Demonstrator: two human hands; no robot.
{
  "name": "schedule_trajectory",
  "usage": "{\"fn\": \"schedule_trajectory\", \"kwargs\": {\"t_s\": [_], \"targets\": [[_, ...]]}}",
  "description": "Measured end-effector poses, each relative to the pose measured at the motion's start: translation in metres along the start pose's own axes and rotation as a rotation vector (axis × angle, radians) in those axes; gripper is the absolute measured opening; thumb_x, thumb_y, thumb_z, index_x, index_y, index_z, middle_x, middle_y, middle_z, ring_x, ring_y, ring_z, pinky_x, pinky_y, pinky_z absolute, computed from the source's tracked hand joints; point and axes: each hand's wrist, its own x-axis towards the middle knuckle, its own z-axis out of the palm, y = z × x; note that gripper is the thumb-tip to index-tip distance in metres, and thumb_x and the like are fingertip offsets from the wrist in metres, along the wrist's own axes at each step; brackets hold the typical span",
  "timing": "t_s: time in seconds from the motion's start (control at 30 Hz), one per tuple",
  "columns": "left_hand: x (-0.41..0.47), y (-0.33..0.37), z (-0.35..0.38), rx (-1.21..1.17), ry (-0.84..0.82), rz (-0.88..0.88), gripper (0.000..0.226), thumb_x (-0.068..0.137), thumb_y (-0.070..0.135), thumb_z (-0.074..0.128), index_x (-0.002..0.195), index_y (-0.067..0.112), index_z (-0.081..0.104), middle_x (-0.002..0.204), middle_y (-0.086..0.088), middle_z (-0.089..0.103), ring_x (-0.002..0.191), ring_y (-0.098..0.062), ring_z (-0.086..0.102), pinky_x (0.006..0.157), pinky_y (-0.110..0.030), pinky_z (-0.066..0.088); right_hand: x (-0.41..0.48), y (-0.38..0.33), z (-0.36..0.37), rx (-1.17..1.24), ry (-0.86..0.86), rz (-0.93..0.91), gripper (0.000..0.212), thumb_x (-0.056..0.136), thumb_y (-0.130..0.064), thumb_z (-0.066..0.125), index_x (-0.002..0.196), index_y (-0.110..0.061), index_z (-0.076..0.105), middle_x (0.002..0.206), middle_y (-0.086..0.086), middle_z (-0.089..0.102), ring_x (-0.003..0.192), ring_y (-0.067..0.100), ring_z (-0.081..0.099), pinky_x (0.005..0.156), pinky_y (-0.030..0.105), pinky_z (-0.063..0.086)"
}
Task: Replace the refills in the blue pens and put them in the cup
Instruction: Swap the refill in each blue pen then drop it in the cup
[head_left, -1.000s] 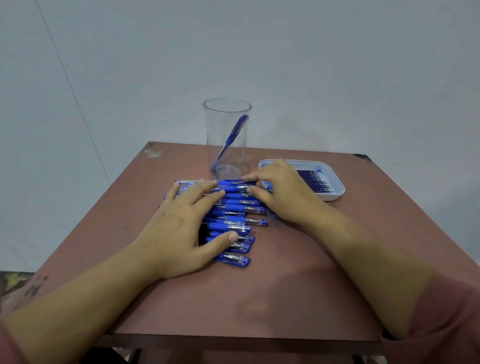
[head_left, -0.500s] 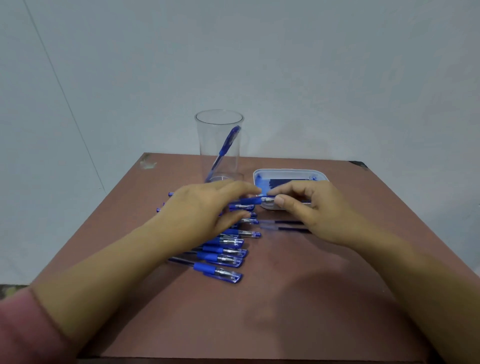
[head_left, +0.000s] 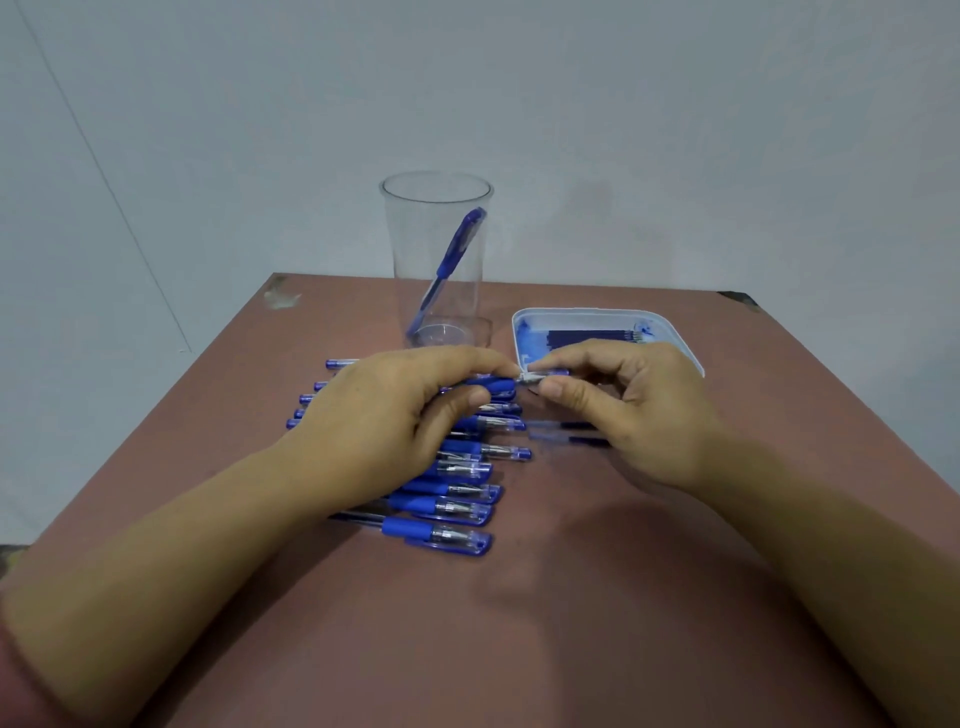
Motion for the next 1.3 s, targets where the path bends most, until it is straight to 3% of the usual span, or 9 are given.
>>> {"fn": "schedule_trajectory", "kwargs": {"t_s": [0.23, 0.4, 0.5, 0.63, 0.77, 0.83, 1.1, 1.23, 1.3], "targets": [[0.002, 0.003, -0.005, -0.129, -0.094, -0.011, 0.031, 0.094, 0.043, 0.043, 0.121, 0.058, 0.051, 0.062, 0.0, 0.055, 0.054, -0.02, 0.046, 0.058, -0.04, 0.045, -0.004, -0.003, 0.001, -0.134, 0.037, -0.086, 0.021, 0.088, -0.031, 0.066, 0.089, -0.052, 0.063, 0.092, -0.02, 0.068, 0.091, 0.003, 0.064, 0.08, 0.017, 0.049], [-0.003, -0.006, -0.006, -0.161, -0.15, -0.017, 0.035, 0.092, 0.054, 0.034, 0.122, 0.07, 0.044, 0.081, -0.009, 0.069, 0.069, -0.033, 0.06, 0.067, -0.047, 0.053, -0.006, 0.0, -0.008, -0.14, 0.077, -0.096, 0.021, 0.087, -0.026, 0.067, 0.091, -0.046, 0.065, 0.087, -0.015, 0.07, 0.087, 0.001, 0.063, 0.078, 0.013, 0.045], [-0.003, -0.007, -0.003, -0.077, -0.126, -0.007, 0.037, 0.092, 0.054, 0.035, 0.126, 0.067, 0.042, 0.08, 0.003, 0.068, 0.068, -0.021, 0.062, 0.066, -0.042, 0.052, -0.006, 0.001, -0.01, -0.193, 0.012, -0.064, 0.025, 0.086, -0.021, 0.069, 0.09, -0.045, 0.063, 0.082, -0.015, 0.067, 0.083, -0.002, 0.061, 0.076, 0.006, 0.04], [0.001, -0.01, -0.007, -0.059, -0.014, 0.027, 0.038, 0.093, 0.048, 0.047, 0.129, 0.058, 0.047, 0.109, 0.026, 0.066, 0.094, -0.001, 0.064, 0.078, -0.033, 0.054, -0.003, -0.004, -0.02, -0.159, 0.062, -0.041, 0.016, 0.082, -0.017, 0.073, 0.09, -0.031, 0.068, 0.075, -0.017, 0.066, 0.078, -0.006, 0.062, 0.074, 0.005, 0.041], [-0.001, -0.014, -0.01, -0.14, 0.045, 0.036, 0.031, 0.091, 0.042, 0.064, 0.12, 0.05, 0.062, 0.1, 0.039, 0.064, 0.083, 0.005, 0.063, 0.073, -0.012, 0.047, -0.012, -0.003, -0.029, -0.177, -0.07, 0.026, 0.017, 0.077, -0.013, 0.079, 0.083, -0.027, 0.071, 0.075, -0.011, 0.069, 0.074, 0.001, 0.065, 0.071, 0.009, 0.046], [-0.002, -0.012, -0.01, -0.15, 0.055, 0.04, 0.028, 0.085, 0.039, 0.066, 0.113, 0.047, 0.063, 0.084, 0.046, 0.059, 0.07, 0.009, 0.058, 0.066, -0.003, 0.039, -0.017, -0.003, -0.03, -0.249, -0.186, 0.025, 0.013, 0.073, -0.027, 0.078, 0.083, -0.032, 0.072, 0.079, -0.011, 0.069, 0.081, 0.006, 0.065, 0.075, 0.016, 0.049], [-0.002, -0.012, -0.01, -0.165, 0.032, 0.053, 0.029, 0.081, 0.04, 0.064, 0.109, 0.046, 0.062, 0.085, 0.053, 0.054, 0.081, 0.019, 0.058, 0.074, 0.0, 0.038, -0.023, -0.005, -0.023, -0.483, -0.445, -0.039, 0.019, 0.073, -0.046, 0.069, 0.09, -0.04, 0.066, 0.085, -0.022, 0.058, 0.092, 0.004, 0.05, 0.082, 0.025, 0.042], [-0.002, -0.014, -0.009, -0.151, 0.026, 0.069, 0.032, 0.082, 0.037, 0.066, 0.113, 0.042, 0.063, 0.088, 0.054, 0.053, 0.087, 0.025, 0.055, 0.078, 0.001, 0.037, -0.023, -0.004, -0.022, -0.556, -0.429, -0.08, 0.024, 0.073, -0.051, 0.069, 0.092, -0.039, 0.065, 0.085, -0.026, 0.062, 0.095, 0.003, 0.047, 0.088, 0.028, 0.036], [-0.001, -0.013, -0.008, -0.136, 0.022, 0.082, 0.034, 0.082, 0.037, 0.066, 0.116, 0.042, 0.063, 0.089, 0.054, 0.053, 0.088, 0.026, 0.054, 0.079, 0.001, 0.037, -0.021, -0.004, -0.019, -0.522, -0.279, -0.131, 0.028, 0.071, -0.056, 0.066, 0.092, -0.037, 0.065, 0.087, -0.024, 0.062, 0.092, 0.004, 0.05, 0.086, 0.031, 0.038]]}}
